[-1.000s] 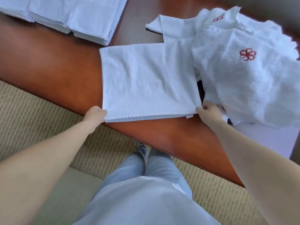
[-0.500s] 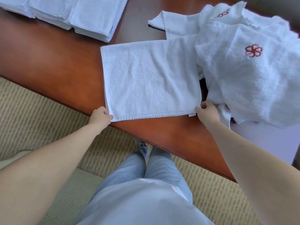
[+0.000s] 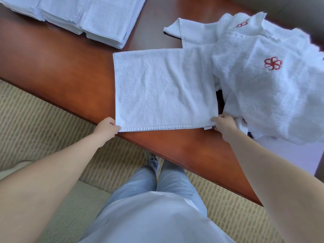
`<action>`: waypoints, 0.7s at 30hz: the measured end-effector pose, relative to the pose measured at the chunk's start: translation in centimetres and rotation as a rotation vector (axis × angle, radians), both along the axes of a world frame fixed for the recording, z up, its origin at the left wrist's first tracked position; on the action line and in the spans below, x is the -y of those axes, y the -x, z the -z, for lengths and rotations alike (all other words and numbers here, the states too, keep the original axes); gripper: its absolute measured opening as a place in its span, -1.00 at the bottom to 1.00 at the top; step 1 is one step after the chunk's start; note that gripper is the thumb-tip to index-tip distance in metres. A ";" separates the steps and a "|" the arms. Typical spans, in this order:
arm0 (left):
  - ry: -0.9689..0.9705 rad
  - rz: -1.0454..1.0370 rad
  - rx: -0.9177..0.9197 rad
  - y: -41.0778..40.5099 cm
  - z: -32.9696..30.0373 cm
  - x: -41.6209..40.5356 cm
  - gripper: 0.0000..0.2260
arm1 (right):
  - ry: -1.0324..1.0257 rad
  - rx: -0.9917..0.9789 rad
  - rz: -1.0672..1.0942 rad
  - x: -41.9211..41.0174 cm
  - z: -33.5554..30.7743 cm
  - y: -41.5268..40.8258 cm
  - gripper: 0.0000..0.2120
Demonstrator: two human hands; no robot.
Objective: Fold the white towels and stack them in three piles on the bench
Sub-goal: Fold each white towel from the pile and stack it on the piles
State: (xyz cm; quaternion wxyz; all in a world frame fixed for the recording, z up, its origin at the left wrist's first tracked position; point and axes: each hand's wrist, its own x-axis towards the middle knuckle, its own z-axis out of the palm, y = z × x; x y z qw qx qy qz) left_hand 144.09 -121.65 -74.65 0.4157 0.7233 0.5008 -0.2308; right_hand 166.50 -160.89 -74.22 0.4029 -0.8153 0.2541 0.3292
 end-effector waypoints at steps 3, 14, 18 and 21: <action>0.052 -0.093 0.015 -0.3 -1.0 -0.2 -0.88 | -0.007 0.008 -0.055 0.1 -1.2 0.1 -0.86; 0.285 -0.486 0.214 -4.2 -10.2 -2.6 -0.93 | -0.066 0.019 -0.274 -1.7 -10.6 -1.7 -0.72; 0.397 -0.530 0.404 -5.8 -14.2 -4.6 -0.84 | -0.284 0.050 -0.076 -3.2 -15.2 -3.6 -0.76; 0.420 -0.448 0.586 -9.0 -18.6 -6.7 -0.71 | -0.349 0.208 -0.216 -5.6 -19.5 -6.2 -0.61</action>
